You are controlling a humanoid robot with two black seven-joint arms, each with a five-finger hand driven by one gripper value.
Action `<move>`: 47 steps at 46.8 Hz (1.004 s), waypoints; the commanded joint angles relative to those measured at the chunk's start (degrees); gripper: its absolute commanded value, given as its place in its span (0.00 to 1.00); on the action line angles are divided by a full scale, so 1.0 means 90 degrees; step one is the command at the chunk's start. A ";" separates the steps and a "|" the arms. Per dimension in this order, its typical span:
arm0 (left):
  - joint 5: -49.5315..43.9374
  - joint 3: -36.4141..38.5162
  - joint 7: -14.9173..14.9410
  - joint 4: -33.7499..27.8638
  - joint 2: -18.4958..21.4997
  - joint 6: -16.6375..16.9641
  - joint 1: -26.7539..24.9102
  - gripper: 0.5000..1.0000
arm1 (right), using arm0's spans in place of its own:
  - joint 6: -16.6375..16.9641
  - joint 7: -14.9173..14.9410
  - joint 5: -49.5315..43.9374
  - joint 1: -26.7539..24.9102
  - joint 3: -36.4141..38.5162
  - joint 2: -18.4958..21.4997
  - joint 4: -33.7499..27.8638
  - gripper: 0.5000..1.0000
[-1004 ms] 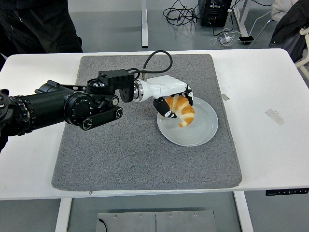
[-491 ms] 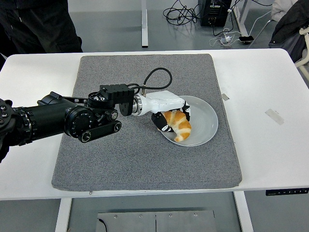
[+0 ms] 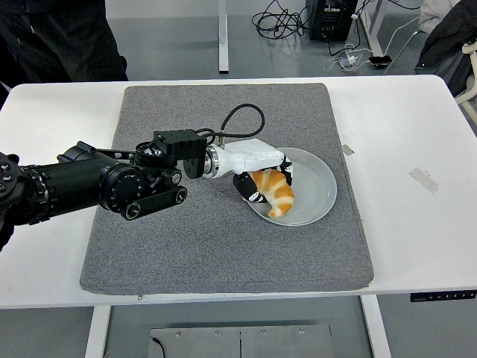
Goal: Place the bread on the plate
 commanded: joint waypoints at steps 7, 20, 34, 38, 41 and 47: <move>-0.0106 -0.0019 0.0023 -0.0010 0.0000 0.0030 -0.0029 0.00 | -0.0004 0.0000 -0.0002 0.0001 0.0000 0.0000 0.0000 1.00; -0.0233 -0.0097 -0.0016 -0.0107 0.0000 -0.0106 -0.0117 0.94 | -0.0004 0.0000 -0.0002 0.0001 0.0000 0.0000 0.0000 1.00; -0.0712 -0.0273 -0.0016 -0.0683 0.0000 -0.0546 -0.0507 0.95 | 0.0006 0.0000 -0.0002 0.0001 0.0000 0.0000 0.0000 1.00; -0.0975 -0.0478 -0.0016 -0.0732 0.0000 -0.0750 -0.0809 0.95 | -0.0004 0.0000 -0.0002 0.0001 0.0000 0.0000 0.0000 1.00; -0.1297 -0.0702 -0.0026 -0.0732 0.0000 -0.1033 -0.1015 0.95 | -0.0004 0.0000 -0.0002 0.0001 0.0000 0.0000 0.0000 1.00; -0.2058 -0.1454 -0.0055 -0.0703 0.0224 -0.1444 -0.1337 0.95 | 0.0006 0.0000 0.0008 0.0001 0.0000 0.0000 0.0000 1.00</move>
